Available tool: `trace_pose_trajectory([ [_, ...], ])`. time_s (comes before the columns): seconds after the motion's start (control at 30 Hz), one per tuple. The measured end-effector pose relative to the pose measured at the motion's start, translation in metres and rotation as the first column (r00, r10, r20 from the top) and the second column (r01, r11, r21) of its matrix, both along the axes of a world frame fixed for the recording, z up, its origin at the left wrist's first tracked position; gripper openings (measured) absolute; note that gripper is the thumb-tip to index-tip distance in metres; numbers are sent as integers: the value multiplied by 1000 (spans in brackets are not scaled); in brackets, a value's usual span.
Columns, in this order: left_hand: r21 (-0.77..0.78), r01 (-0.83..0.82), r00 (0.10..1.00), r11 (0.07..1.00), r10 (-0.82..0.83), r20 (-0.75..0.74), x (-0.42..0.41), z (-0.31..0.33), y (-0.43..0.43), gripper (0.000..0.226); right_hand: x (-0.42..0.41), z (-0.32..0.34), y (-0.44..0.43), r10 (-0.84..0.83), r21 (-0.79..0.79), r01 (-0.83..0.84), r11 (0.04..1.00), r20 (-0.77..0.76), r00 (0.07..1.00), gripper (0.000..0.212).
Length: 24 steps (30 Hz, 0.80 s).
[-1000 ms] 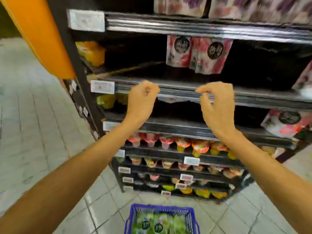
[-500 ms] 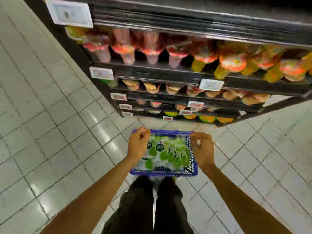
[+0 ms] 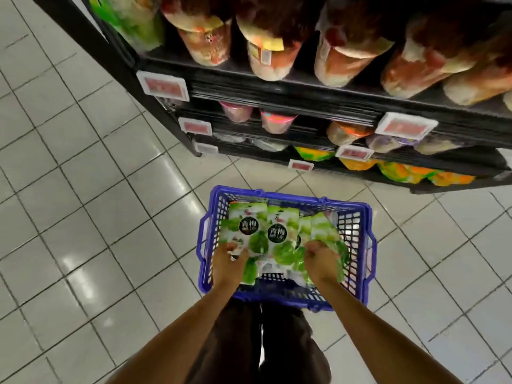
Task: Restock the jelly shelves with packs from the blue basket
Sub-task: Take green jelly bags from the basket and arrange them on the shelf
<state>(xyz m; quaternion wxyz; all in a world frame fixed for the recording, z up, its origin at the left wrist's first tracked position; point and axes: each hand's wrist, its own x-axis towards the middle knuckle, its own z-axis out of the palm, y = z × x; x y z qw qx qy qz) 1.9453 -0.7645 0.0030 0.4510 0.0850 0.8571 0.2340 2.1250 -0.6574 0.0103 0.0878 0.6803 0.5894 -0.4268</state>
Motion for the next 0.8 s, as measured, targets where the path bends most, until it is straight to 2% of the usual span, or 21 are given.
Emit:
trace_pose_trajectory([
  [0.1,-32,-1,999,999,0,-49,-3,-58,3,30,-14,-65,5,-41,-171,50,984,59,997,32],
  [0.17,-84,97,986,992,-107,-130,-7,-91,9,15,-24,-101,7,-157,-263,168,950,63,986,46],
  [0.2,-127,173,967,977,-193,-164,-9,-107,12,17,-28,-118,7,-202,-290,216,932,77,976,54],
  [0.27,-224,261,934,939,-304,-186,-11,-132,19,39,-36,-145,7,-229,-296,262,919,142,963,74],
  [0.33,-364,274,918,890,-355,-178,-12,-147,26,68,-42,-161,2,-256,-288,292,912,157,954,90],
  [0.4,-429,228,935,874,-319,-152,-13,-149,32,89,-44,-169,-3,-225,-293,256,921,135,965,94],
  [0.43,-395,181,958,901,-252,-137,-14,-148,35,92,-42,-169,-4,-197,-302,231,925,138,971,89],
  [0.5,-271,54,996,961,-73,-60,-17,-143,39,85,-37,-160,-5,-231,-312,256,915,115,966,71],
  [0.53,-229,9,1000,973,-13,-16,-18,-136,39,72,-31,-150,-6,-283,-315,299,901,97,954,64],
  [0.6,-194,5,999,981,2,39,-15,-114,35,33,-16,-125,-6,-395,-308,399,864,78,915,62],
  [0.67,-190,102,995,976,-100,19,-9,-85,29,16,0,-94,-8,-540,-346,524,778,58,840,68],
  [0.73,-206,224,971,952,-237,-42,-6,-57,23,21,13,-64,-7,-649,-398,605,690,31,760,67],
  [0.8,-301,362,921,882,-389,-34,-5,-33,19,17,23,-38,-6,-692,-427,624,654,-3,722,64],
])
